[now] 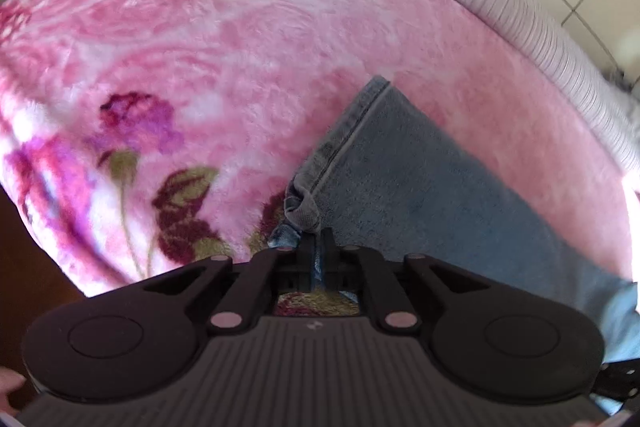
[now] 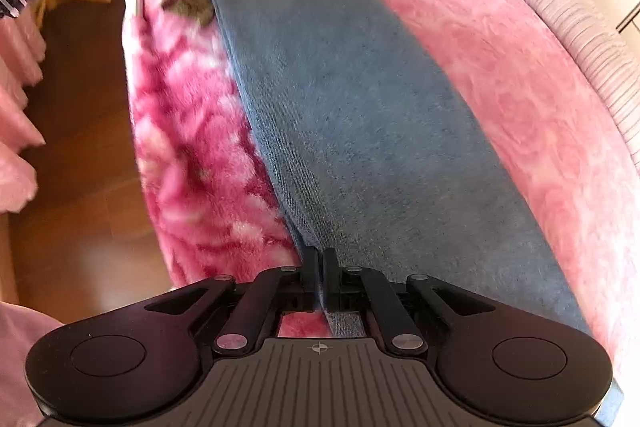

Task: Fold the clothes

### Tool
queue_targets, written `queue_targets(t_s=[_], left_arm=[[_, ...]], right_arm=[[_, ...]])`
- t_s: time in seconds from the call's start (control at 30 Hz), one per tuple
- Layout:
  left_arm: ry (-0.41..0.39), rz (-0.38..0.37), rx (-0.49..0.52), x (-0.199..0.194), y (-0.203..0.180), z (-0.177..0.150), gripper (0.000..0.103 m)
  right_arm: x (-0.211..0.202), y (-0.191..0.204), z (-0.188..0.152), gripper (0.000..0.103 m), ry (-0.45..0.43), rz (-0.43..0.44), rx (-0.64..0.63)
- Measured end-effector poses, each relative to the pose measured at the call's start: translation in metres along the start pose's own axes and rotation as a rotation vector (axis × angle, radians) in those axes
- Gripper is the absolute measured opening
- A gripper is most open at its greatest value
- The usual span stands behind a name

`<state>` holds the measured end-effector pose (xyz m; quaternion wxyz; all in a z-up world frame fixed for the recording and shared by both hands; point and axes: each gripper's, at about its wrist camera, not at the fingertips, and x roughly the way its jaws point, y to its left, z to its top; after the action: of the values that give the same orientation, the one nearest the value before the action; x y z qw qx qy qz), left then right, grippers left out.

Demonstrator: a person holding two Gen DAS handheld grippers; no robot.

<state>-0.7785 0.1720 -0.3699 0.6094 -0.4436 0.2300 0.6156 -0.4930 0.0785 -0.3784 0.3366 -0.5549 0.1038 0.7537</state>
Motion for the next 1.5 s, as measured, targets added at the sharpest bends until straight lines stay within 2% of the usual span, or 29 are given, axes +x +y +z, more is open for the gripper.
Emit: queue_targets(t_s=[0.13,0.23,0.3,0.37,0.47,0.57,0.67,0.73,0.8,0.87,0.97,1.03,1.1,1.17,1.27,1.5], left_arm=[[0.020,0.092,0.047,-0.010,-0.016,0.003,0.008],[0.048,0.185,0.047,-0.022,-0.031,0.002,0.009],[0.058,0.177,0.070,-0.031,-0.049,0.001,0.009],[0.067,0.142,0.123,-0.037,-0.077,-0.003,0.009],[0.109,0.019,0.224,-0.035,-0.133,-0.014,0.009],[0.191,-0.162,0.355,-0.023,-0.204,-0.037,0.009],[0.263,-0.284,0.516,-0.015,-0.277,-0.073,0.009],[0.300,-0.336,0.629,-0.015,-0.318,-0.102,0.012],[0.332,-0.357,0.767,-0.018,-0.352,-0.132,0.018],[0.339,-0.350,0.940,-0.023,-0.378,-0.163,0.020],[0.307,-0.311,1.213,-0.027,-0.406,-0.205,0.024],[0.286,-0.273,1.331,-0.024,-0.412,-0.222,0.024],[0.274,-0.251,1.404,-0.021,-0.416,-0.231,0.024],[0.276,-0.236,1.446,-0.017,-0.419,-0.236,0.022],[0.272,-0.249,1.454,-0.018,-0.418,-0.233,0.016],[0.280,-0.284,1.476,-0.013,-0.421,-0.231,0.007]], right_arm=[[-0.006,-0.005,0.001,0.009,-0.008,0.010,0.055],[-0.024,-0.028,-0.012,0.016,-0.037,0.012,0.200],[-0.037,-0.052,-0.028,0.027,-0.055,-0.008,0.337],[-0.049,-0.082,-0.053,0.029,-0.047,-0.077,0.506],[-0.069,-0.138,-0.116,0.029,-0.028,-0.123,0.857],[-0.092,-0.182,-0.215,0.029,-0.033,-0.110,1.283],[-0.121,-0.209,-0.320,0.029,-0.052,-0.126,1.662],[-0.145,-0.215,-0.383,0.029,-0.078,-0.166,1.834],[-0.168,-0.221,-0.438,0.029,-0.085,-0.211,1.958],[-0.187,-0.227,-0.476,0.029,-0.088,-0.241,2.014],[-0.205,-0.236,-0.512,0.030,-0.084,-0.264,2.032],[-0.211,-0.239,-0.529,0.031,-0.117,-0.254,2.053],[-0.209,-0.243,-0.537,0.032,-0.148,-0.234,2.088],[-0.207,-0.246,-0.545,0.032,-0.178,-0.214,2.123],[-0.203,-0.249,-0.553,0.032,-0.225,-0.190,2.170],[-0.204,-0.255,-0.570,0.032,-0.341,-0.194,2.266]])
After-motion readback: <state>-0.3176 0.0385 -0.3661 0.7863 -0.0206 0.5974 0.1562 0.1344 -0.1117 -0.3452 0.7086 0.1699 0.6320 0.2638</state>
